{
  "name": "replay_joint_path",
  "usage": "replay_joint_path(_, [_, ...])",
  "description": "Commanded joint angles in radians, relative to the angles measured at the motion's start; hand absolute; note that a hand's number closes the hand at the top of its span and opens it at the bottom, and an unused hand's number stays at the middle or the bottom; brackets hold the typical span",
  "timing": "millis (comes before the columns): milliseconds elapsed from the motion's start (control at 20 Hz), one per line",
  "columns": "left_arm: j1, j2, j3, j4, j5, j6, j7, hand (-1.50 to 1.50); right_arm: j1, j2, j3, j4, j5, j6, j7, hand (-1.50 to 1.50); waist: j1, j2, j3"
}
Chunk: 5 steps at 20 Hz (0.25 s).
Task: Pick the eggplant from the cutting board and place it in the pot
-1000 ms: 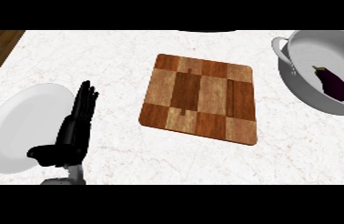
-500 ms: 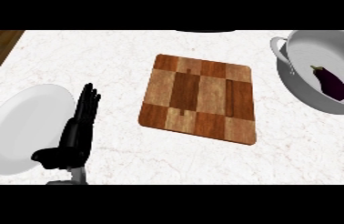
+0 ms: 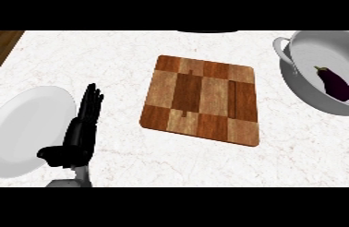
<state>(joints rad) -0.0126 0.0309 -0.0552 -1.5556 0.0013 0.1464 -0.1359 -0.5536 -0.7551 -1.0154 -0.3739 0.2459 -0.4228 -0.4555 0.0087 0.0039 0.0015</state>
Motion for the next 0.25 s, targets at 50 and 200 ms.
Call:
replay_joint_path(50, [-0.009, -0.011, -0.024, -0.051, -0.030, 0.029, 0.062, 0.00, 0.050, -0.056, -0.036, 0.012, -0.078, -0.013, -0.017, -1.50, -0.001, -0.001, 0.000])
replay_joint_path(200, [0.058, -0.007, -0.034, -0.087, -0.025, 0.009, 0.041, 0.00, 0.105, -0.028, -0.025, -0.035, -0.124, -0.018, -0.028, -1.50, -0.004, -0.004, -0.001])
